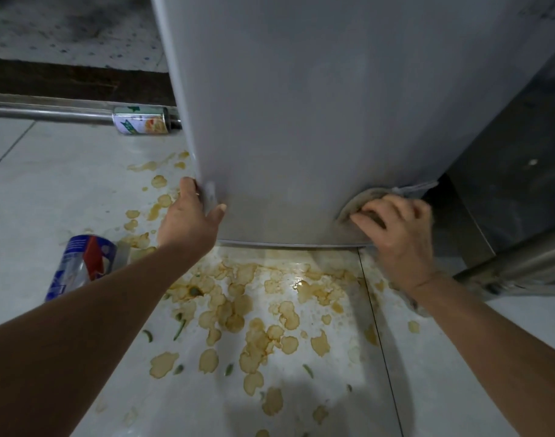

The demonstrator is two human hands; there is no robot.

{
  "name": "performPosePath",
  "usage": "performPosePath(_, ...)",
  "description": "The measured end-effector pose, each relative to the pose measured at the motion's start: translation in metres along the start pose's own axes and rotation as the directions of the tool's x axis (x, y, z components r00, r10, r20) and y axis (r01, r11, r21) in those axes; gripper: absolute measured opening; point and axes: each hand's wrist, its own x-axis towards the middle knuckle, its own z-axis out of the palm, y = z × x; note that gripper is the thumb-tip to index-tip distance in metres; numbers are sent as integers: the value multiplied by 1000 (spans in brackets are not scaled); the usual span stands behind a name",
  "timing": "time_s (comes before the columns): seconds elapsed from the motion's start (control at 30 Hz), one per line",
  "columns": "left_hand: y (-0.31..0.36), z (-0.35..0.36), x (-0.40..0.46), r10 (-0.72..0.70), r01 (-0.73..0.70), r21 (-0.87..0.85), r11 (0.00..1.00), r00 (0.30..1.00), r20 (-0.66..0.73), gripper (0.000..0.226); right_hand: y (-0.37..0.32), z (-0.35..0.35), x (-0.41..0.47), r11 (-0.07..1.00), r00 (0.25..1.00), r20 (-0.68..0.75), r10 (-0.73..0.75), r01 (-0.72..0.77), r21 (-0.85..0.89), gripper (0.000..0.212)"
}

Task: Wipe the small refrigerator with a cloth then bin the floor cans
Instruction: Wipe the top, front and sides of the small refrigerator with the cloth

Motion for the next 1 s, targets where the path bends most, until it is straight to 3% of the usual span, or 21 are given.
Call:
performPosePath(0.07,-1,0,-1,6,-6,0,1000,1000,-10,33,1,7,0,994,990,-96,105,-105,4,20)
performPosePath(0.13,-1,0,-2,11,-11,-5,1000,1000,-16,33,-8,20,-8,988,983,-98,157,-155,25,29)
performPosePath(0.23,0,-1,-3,-1,0,-9,1000,1000,-12,34,-15,34,-32,994,985,136,110,-109,-11,10)
performPosePath(0.33,3,-2,-3,-17,17,-4,1000,1000,-1,34,-16,29,-37,989,944,308,117,-138,45,29)
performPosePath(0.4,5,-2,-4,-32,32,-11,999,999,5,33,-17,16,-33,963,933,291,213,-252,101,30)
performPosePath(0.47,5,-2,-4,-23,23,-10,1000,1000,-2,33,-9,1,-21,895,908,143,395,-415,162,31)
performPosePath(0.53,4,-1,-5,-9,9,4,1000,1000,-17,33,4,-11,-5,826,841,-55,539,-515,228,34)
performPosePath(0.6,3,1,-6,7,-7,3,1000,999,-34,33,9,-14,6,744,744,-132,655,-605,283,35)
performPosePath(0.67,2,2,-7,19,-19,-2,1000,999,-44,33,2,-6,6,650,665,-62,744,-699,298,34)
performPosePath(0.8,-1,2,-6,29,-29,-15,999,999,-46,33,-11,18,-18,395,481,279,831,-864,313,28)
performPosePath(0.93,-2,2,-6,38,-39,-29,999,998,-42,33,-5,34,-24,255,334,353,874,-934,251,23)
performPosePath(1.0,-4,2,-5,44,-45,-30,999,998,-43,33,-4,42,-20,107,205,403,892,-962,252,28)
